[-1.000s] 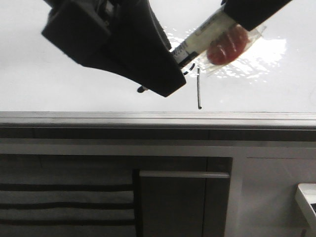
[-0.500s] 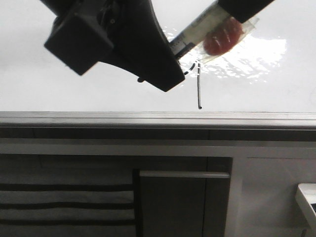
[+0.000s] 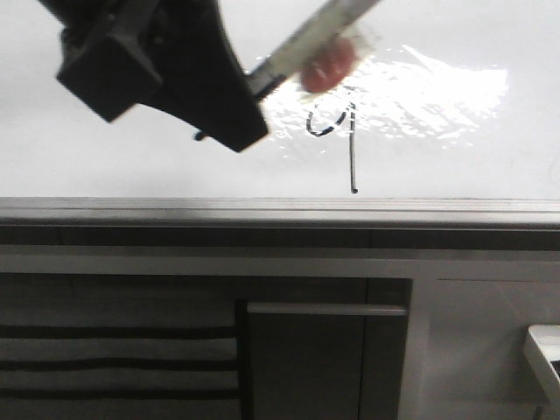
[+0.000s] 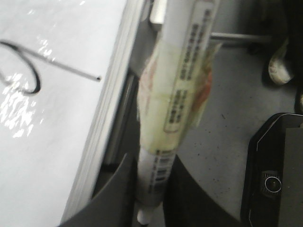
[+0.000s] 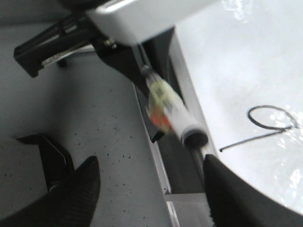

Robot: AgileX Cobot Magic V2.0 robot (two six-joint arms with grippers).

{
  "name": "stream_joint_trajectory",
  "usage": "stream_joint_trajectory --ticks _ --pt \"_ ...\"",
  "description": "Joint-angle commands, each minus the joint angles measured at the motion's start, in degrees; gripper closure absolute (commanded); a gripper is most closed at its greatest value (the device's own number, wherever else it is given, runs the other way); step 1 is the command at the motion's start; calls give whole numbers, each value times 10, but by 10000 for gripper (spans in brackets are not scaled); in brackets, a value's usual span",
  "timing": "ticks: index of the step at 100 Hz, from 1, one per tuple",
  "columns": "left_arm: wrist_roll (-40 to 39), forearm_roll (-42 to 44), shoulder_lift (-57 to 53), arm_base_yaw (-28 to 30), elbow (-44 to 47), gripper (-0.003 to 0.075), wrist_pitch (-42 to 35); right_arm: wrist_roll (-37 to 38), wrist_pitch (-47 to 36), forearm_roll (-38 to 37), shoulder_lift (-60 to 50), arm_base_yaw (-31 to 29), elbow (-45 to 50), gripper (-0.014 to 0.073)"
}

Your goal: Write number 9 on whiteboard

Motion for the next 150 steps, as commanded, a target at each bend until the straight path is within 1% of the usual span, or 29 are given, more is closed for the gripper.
stream_joint_trajectory --ticks 1,9,17,23,28,36,43,53,68,79,100,105,110,117,122,124,127,132,136,142,149,150 --pt "-114 45 -38 49 -21 741 9 35 -20 1 -36 -26 -23 168" --pt "-210 69 -51 100 -21 741 45 52 -12 1 -51 -48 -23 168" --pt "-274 81 -58 157 -13 741 81 57 -1 1 -63 -67 -23 168" --pt "-321 92 -63 205 3 741 81 57 4 1 -64 -74 -22 168" --pt "-338 91 -66 240 21 741 57 57 9 1 -66 -77 -22 168" --pt "-357 85 -67 289 54 741 -23 57 10 1 -66 -77 -22 168" --pt "-362 72 -62 318 77 741 -74 57 10 1 -66 -77 -22 168" --pt "-362 61 -48 339 95 741 -124 57 8 1 -65 -77 -22 168" --pt "-362 29 -18 339 95 741 -174 57 -6 1 -65 -77 -15 168" --pt "-362 14 -2 338 94 741 -189 57 -11 1 -65 -77 -7 168" --pt "-361 14 3 338 93 736 -193 57 -15 1 -65 -77 -2 168" --pt "-360 14 3 338 93 710 -193 57 -16 1 -65 -77 -2 168" --pt "-360 14 3 338 93 654 -193 57 -16 2 -65 -77 -2 168" --pt "-359 15 3 338 92 535 -193 57 -16 2 -65 -77 -2 168" --pt "-359 18 1 338 90 419 -193 57 -16 2 -65 -77 -2 168" --pt "-359 22 0 338 89 390 -193 57 -16 2 -65 -77 -2 168" --pt "-359 28 -3 338 85 325 -188 58 -14 1 -65 -78 -3 168" --pt "-359 39 -11 338 77 260 -174 67 -13 1 -69 -81 -4 168" --pt "-359 51 -22 338 69 236 -159 89 -10 -9 -73 -87 -7 168" --pt "-359 65 -45 338 64 242 -143 135 -7 -36 -86 -96 -9 168" --pt "-359 74 -82 338 63 251 -126 223 -5 -87 -104 -112 -9 168" --pt "-359 75 -91 338 63 251 -123 245 -3 -98 -106 -116 -9 168"
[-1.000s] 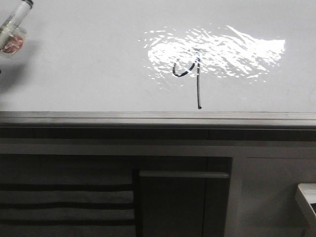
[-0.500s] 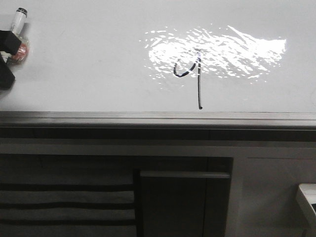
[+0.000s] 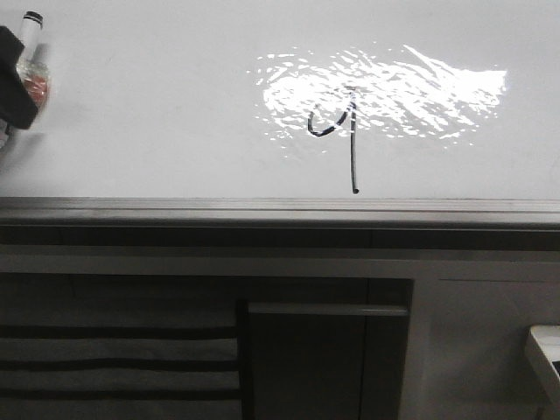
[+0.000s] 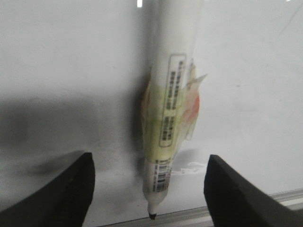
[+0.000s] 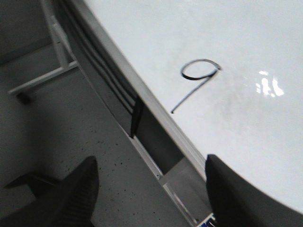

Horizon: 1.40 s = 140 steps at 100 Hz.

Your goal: Write number 9 on whiteboard

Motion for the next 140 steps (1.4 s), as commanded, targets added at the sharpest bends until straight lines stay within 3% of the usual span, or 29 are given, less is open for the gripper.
stream_joint_trajectory --ticks 1,14,48,58,71,83,140 --pt "-3 13 -65 0 -23 251 -2 108 -24 -57 -30 -21 -19 168" --pt "-3 26 -151 0 -9 251 24 241 -22 -121 -82 -56 4 186" --pt "-3 29 -387 0 165 261 -77 318 -171 -124 -274 -92 190 375" --pt "-3 29 -428 0 203 355 -109 318 -190 -124 -309 -92 223 477" --pt "-3 29 -441 0 222 573 -123 318 -194 -128 -325 -92 239 666" --pt "-3 29 -441 0 223 743 -124 318 -192 -144 -325 -92 239 666" --pt "-3 29 -453 0 231 741 -128 318 -191 -153 -325 -92 239 666"
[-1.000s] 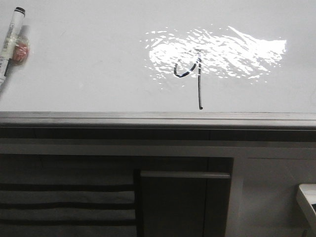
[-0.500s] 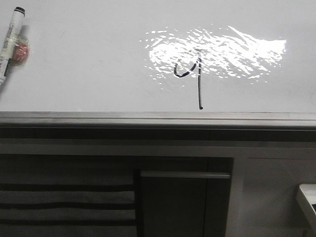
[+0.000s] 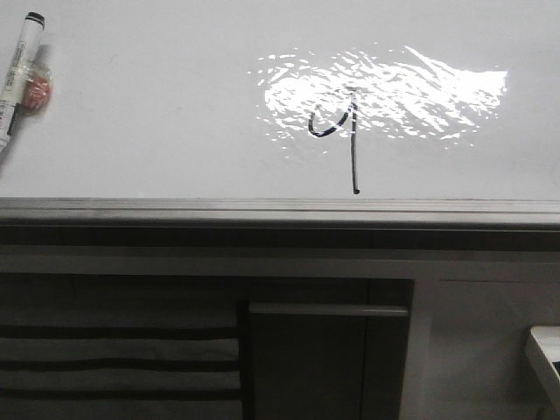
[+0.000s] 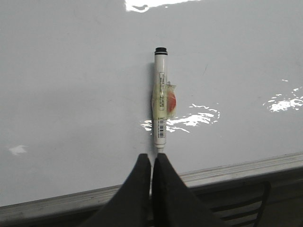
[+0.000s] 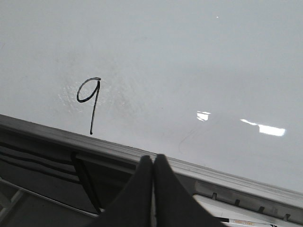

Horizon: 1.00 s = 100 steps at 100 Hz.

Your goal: Write number 9 on whiteboard

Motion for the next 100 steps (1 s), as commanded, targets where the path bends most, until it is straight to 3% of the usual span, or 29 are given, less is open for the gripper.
stream_joint_trajectory --ticks 1,53,100 --pt "-3 -2 -13 0 -6 741 -53 0 -46 -11 5 -2 -13 666" --pt "-3 -24 -324 74 302 741 -229 0 -46 -11 5 -2 -13 666" --pt "-4 -24 -317 74 299 741 -226 0 -46 -11 5 -2 -13 666"
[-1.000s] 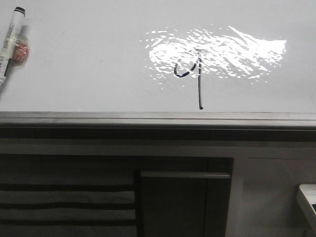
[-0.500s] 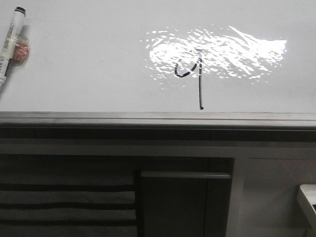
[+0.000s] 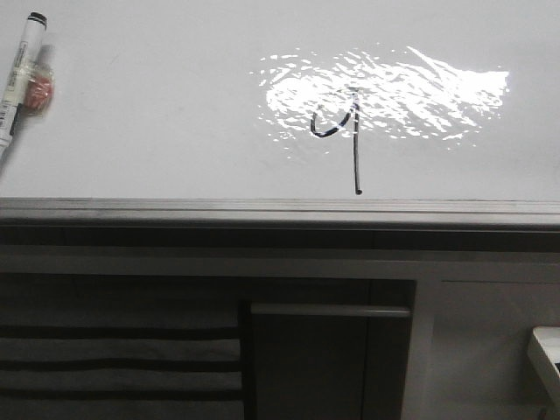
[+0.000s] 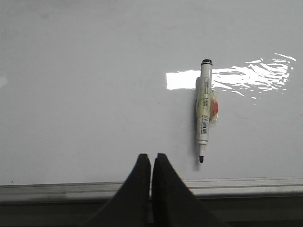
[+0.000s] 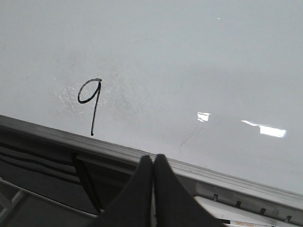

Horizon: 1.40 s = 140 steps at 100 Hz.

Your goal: Write number 9 on whiteboard

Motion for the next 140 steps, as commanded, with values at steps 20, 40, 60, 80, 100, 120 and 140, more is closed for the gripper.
stream_joint_trajectory --ticks 20,40,60,80,100,120,140 --pt "-4 -6 -9 1 17 741 -46 -1 -45 -9 5 -2 -13 666" --pt "-4 -6 -9 1 17 741 -46 -1 -49 -9 5 -2 -12 666" --pt "-4 -6 -9 1 17 741 -46 -1 -151 -2 -60 -59 85 666" --pt "-4 -6 -9 1 17 741 -46 -1 -382 29 -148 -130 277 666" --pt "-4 -6 -9 1 17 741 -46 -1 -477 34 -197 -131 387 666" --pt "-4 -6 -7 1 17 741 -46 -1 -484 34 -197 -131 389 666" --pt "-4 -6 -7 1 17 741 -46 -1 -484 34 -197 -131 389 666"
